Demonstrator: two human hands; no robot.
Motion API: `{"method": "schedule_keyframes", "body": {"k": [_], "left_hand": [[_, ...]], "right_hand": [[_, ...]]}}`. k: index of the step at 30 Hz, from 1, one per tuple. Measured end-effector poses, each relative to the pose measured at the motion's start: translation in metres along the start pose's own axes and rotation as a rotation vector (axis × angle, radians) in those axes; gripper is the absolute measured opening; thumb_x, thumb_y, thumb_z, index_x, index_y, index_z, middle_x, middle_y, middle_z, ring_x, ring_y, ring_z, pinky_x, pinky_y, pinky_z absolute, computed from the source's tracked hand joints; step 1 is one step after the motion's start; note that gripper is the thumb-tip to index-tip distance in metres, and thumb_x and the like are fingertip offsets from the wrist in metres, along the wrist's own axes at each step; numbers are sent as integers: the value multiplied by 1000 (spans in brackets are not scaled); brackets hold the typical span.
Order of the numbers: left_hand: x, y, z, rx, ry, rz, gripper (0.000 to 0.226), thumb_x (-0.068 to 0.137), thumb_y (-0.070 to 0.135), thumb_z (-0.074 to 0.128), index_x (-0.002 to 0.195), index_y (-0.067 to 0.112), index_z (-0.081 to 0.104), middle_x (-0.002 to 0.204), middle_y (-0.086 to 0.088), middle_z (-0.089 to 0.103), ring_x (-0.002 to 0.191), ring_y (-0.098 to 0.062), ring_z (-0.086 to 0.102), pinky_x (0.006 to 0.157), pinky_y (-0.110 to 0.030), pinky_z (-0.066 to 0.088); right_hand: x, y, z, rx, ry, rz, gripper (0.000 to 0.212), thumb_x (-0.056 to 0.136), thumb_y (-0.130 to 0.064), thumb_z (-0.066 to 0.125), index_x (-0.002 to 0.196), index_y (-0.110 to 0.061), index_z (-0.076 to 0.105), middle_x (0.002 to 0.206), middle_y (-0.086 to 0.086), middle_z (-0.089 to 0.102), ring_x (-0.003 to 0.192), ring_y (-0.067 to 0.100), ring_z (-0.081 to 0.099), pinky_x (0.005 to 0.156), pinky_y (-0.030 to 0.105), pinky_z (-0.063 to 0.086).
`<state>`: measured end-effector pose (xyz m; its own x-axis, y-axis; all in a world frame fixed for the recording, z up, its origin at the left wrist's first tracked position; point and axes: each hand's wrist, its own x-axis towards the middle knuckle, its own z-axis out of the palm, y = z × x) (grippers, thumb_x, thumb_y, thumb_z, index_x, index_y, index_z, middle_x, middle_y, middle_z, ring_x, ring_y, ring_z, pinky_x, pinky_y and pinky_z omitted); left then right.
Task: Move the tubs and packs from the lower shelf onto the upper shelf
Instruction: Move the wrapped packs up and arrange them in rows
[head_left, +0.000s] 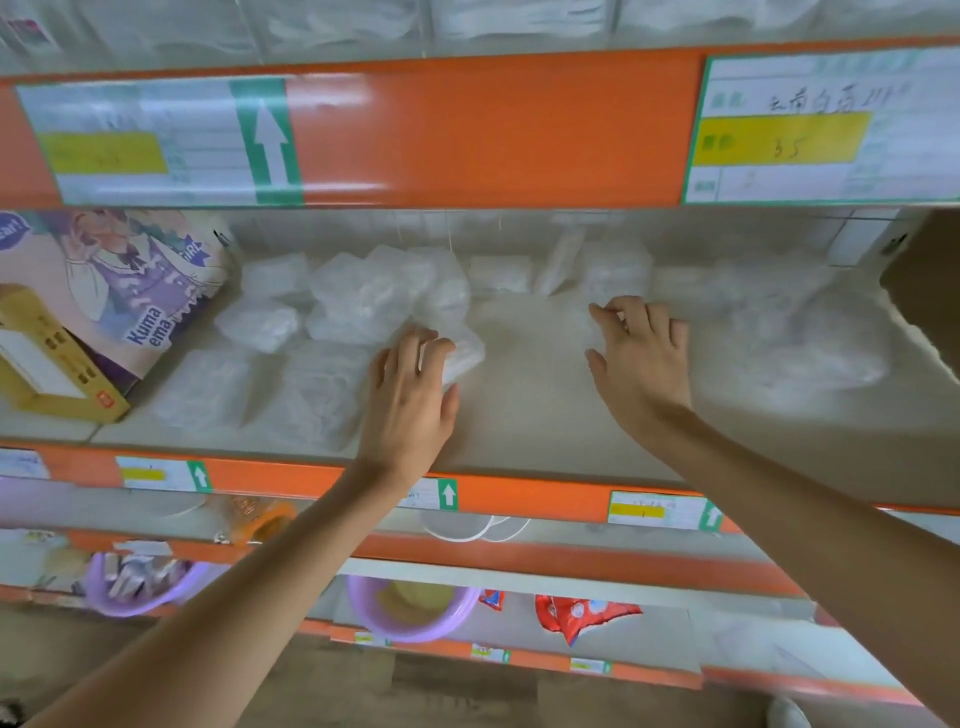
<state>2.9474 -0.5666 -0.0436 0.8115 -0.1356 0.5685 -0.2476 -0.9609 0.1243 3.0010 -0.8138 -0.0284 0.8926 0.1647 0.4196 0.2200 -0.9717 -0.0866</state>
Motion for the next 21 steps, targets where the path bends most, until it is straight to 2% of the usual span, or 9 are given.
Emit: {"method": "schedule_keyframes", "body": {"k": [3, 5, 6, 8, 11, 16, 18, 21], "left_hand": [[0, -2, 1, -52, 13, -14, 37, 85, 21, 70, 112, 18, 44, 119, -16, 57, 103, -36, 60, 91, -44, 45], [1, -3, 3, -83, 6, -20, 29, 90, 29, 60, 111, 16, 44, 127, -19, 56, 110, -37, 59, 92, -44, 44], [1, -4, 5, -103, -2, -24, 29, 90, 30, 58, 111, 15, 45, 129, -21, 55, 114, -38, 58, 93, -43, 43], [1, -5, 7, -139, -4, -21, 30, 89, 30, 57, 109, 16, 41, 125, -20, 57, 114, -38, 58, 95, -40, 40], [-1, -7, 6, -205, 29, -16, 29, 89, 37, 55, 105, 18, 40, 113, -12, 61, 104, -34, 60, 91, -35, 38], [-2, -9, 4, -265, 17, -31, 30, 88, 40, 55, 102, 18, 41, 105, -8, 61, 100, -29, 58, 88, -31, 38], [-5, -9, 1, -263, -5, -24, 31, 85, 38, 61, 100, 17, 43, 106, -9, 60, 100, -28, 56, 87, -31, 37], [-12, -8, -7, -258, -64, -18, 42, 74, 28, 81, 95, 12, 49, 105, -9, 59, 96, -28, 55, 83, -28, 35]], "right_hand": [[3, -4, -5, -1, -64, 4, 47, 86, -26, 71, 130, -17, 57, 146, 13, 39, 136, 34, 32, 103, 44, 20], [4, -5, -8, 20, -131, 7, 48, 92, -32, 63, 137, -22, 47, 157, 11, 24, 146, 30, 19, 111, 45, 16], [5, -5, -9, 45, -160, 18, 49, 95, -34, 60, 139, -23, 43, 159, 11, 20, 146, 29, 18, 112, 45, 18], [2, -5, -11, 72, -175, 29, 50, 96, -34, 57, 143, -25, 40, 156, 10, 26, 141, 31, 27, 110, 43, 23], [-4, -4, -14, 106, -134, 39, 50, 94, -35, 60, 141, -25, 46, 144, 7, 42, 130, 32, 39, 104, 40, 27], [-22, -10, -15, 193, -183, 37, 52, 89, -45, 64, 134, -22, 53, 129, 7, 50, 119, 30, 48, 98, 37, 31], [-32, -14, -16, 265, -193, 71, 51, 89, -43, 65, 133, -19, 54, 127, 9, 51, 117, 31, 49, 98, 38, 33], [-43, -20, -21, 343, -229, 101, 53, 87, -38, 69, 133, -18, 52, 129, 9, 50, 120, 32, 48, 98, 39, 37]]}}
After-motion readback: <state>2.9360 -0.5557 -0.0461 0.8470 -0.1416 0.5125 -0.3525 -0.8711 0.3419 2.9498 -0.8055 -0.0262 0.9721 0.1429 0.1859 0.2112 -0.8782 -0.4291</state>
